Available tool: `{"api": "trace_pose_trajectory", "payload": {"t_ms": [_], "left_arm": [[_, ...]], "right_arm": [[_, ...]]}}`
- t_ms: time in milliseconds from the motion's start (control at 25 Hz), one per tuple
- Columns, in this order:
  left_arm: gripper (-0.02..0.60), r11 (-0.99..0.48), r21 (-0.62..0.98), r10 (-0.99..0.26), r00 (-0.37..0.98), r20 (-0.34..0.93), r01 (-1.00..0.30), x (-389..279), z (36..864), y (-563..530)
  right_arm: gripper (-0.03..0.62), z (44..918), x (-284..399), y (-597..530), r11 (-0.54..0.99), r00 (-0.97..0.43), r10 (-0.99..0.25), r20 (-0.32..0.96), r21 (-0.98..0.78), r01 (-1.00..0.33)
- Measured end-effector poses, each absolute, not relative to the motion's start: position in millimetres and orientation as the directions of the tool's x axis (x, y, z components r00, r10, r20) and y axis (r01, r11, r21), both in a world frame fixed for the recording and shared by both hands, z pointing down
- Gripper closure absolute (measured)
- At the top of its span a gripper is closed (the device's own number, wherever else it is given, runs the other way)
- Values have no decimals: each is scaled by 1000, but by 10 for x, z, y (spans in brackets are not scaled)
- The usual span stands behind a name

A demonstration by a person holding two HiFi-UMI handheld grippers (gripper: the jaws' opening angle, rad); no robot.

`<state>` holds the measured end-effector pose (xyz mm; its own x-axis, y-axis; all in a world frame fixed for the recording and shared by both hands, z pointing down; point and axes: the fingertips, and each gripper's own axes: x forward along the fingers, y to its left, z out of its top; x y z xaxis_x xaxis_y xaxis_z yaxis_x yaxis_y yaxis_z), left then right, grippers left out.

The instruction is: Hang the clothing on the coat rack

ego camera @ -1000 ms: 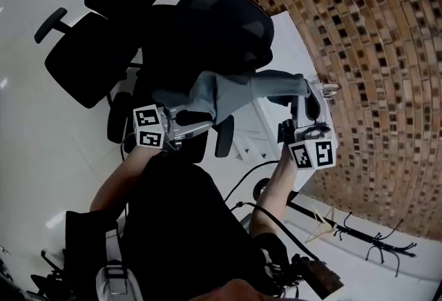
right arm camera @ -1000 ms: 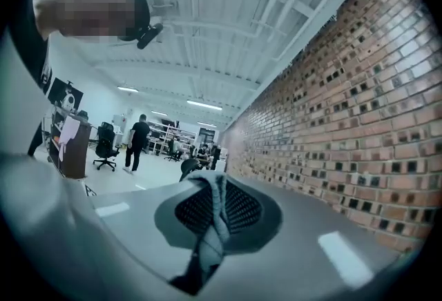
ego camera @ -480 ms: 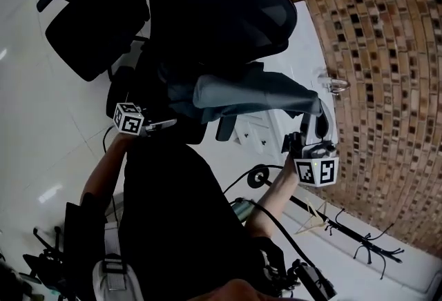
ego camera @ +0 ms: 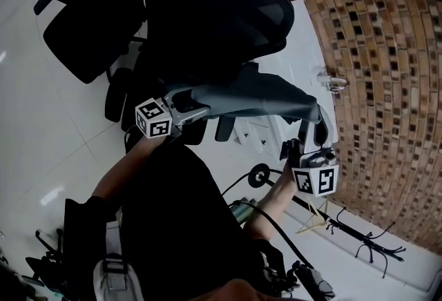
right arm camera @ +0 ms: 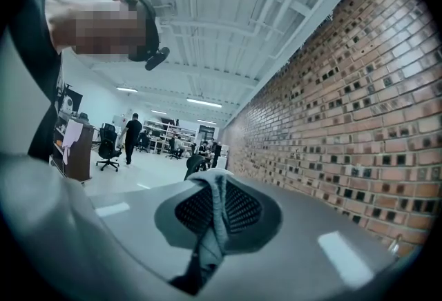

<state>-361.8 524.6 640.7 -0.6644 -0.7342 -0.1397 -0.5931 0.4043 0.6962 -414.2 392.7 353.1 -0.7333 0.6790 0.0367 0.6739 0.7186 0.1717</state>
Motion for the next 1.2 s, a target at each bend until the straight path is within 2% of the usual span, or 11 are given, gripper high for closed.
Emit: {"api": "trace_pose_trajectory", "payload": {"t_ms": [40, 80, 120, 360, 480, 680, 800, 920, 1000, 1080, 1200], "left_arm": [[387, 383, 693, -740, -652, -165, -611, -3643, 6315, 5305], [506, 350, 694, -753, -630, -191, -629, -3636, 6219, 5367], [552, 307, 696, -769, -600, -220, -649, -3592, 6123, 5430], [560, 24, 643, -794, -406, -453, -765, -2985, 5767, 5706], [560, -27, 636, -803, -362, -474, -771, -2735, 5719, 5819], [561, -101, 634, -882, -226, -414, -767, -2486, 5650, 5811], [561, -177, 611, -922, -87, -378, -772, -2369, 5598, 5654], [561, -256, 590, -948, 79, -309, -766, -2169, 5577, 5483], [561, -318, 583, -945, 203, -256, -748, -1981, 5541, 5327], [561, -382, 563, -924, 313, -220, -733, -1808, 5466, 5160], [561, -475, 475, -878, 440, -191, -741, -1608, 5324, 4963]], "right_arm": [[583, 3570, -4090, 3903, 715, -731, 681, 44, 171, 678], [583, 3631, -4032, 3868, 714, -730, 681, 54, 168, 679], [583, 3714, -3969, 3819, 716, -731, 679, 67, 161, 679], [583, 4691, -3661, 3387, 706, -690, 684, 236, 22, 707], [583, 5390, -3251, 3373, 671, -606, 717, 344, -105, 734], [583, 6566, -2200, 3614, 469, -230, 797, 559, -332, 818], [583, 7158, -1703, 3587, 346, -3, 807, 590, -469, 813], [579, 7641, -1392, 3478, 343, 124, 793, 596, -606, 718], [515, 7864, -1365, 3308, 381, 134, 798, 587, -664, 644], [334, 7950, -1451, 3098, 400, 108, 829, 548, -717, 571], [215, 7962, -1842, 2777, 454, -26, 850, 526, -706, 544]]}}
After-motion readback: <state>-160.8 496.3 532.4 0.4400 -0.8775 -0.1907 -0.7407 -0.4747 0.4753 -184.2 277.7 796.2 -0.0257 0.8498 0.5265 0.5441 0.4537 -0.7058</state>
